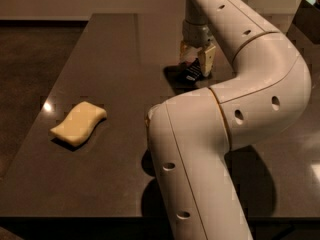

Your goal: Move rxbar chocolate near orange can

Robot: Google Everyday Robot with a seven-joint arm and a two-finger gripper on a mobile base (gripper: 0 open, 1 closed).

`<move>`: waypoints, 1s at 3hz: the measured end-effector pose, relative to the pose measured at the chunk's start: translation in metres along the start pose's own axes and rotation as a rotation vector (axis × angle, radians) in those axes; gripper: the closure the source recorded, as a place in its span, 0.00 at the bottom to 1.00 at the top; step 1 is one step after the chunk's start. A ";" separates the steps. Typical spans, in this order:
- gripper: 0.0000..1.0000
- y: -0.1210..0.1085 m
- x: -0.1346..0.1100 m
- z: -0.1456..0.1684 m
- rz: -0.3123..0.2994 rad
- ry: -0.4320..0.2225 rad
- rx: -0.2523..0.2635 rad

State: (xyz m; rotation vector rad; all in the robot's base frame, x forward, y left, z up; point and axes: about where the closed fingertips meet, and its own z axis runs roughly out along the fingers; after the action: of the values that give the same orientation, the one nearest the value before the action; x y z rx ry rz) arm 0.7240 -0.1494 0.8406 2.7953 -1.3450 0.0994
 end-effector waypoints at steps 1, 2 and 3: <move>0.62 0.003 -0.001 -0.002 0.003 -0.008 -0.001; 0.81 0.003 -0.001 -0.002 0.003 -0.008 -0.001; 0.83 0.004 -0.001 -0.003 0.004 -0.008 -0.001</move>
Offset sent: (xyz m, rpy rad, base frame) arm -0.0997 -0.0108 0.0757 -0.0048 0.4119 -0.0636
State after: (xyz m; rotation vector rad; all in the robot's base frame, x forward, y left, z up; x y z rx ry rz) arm 0.7205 -0.1506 0.8435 2.7954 -1.3518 0.0873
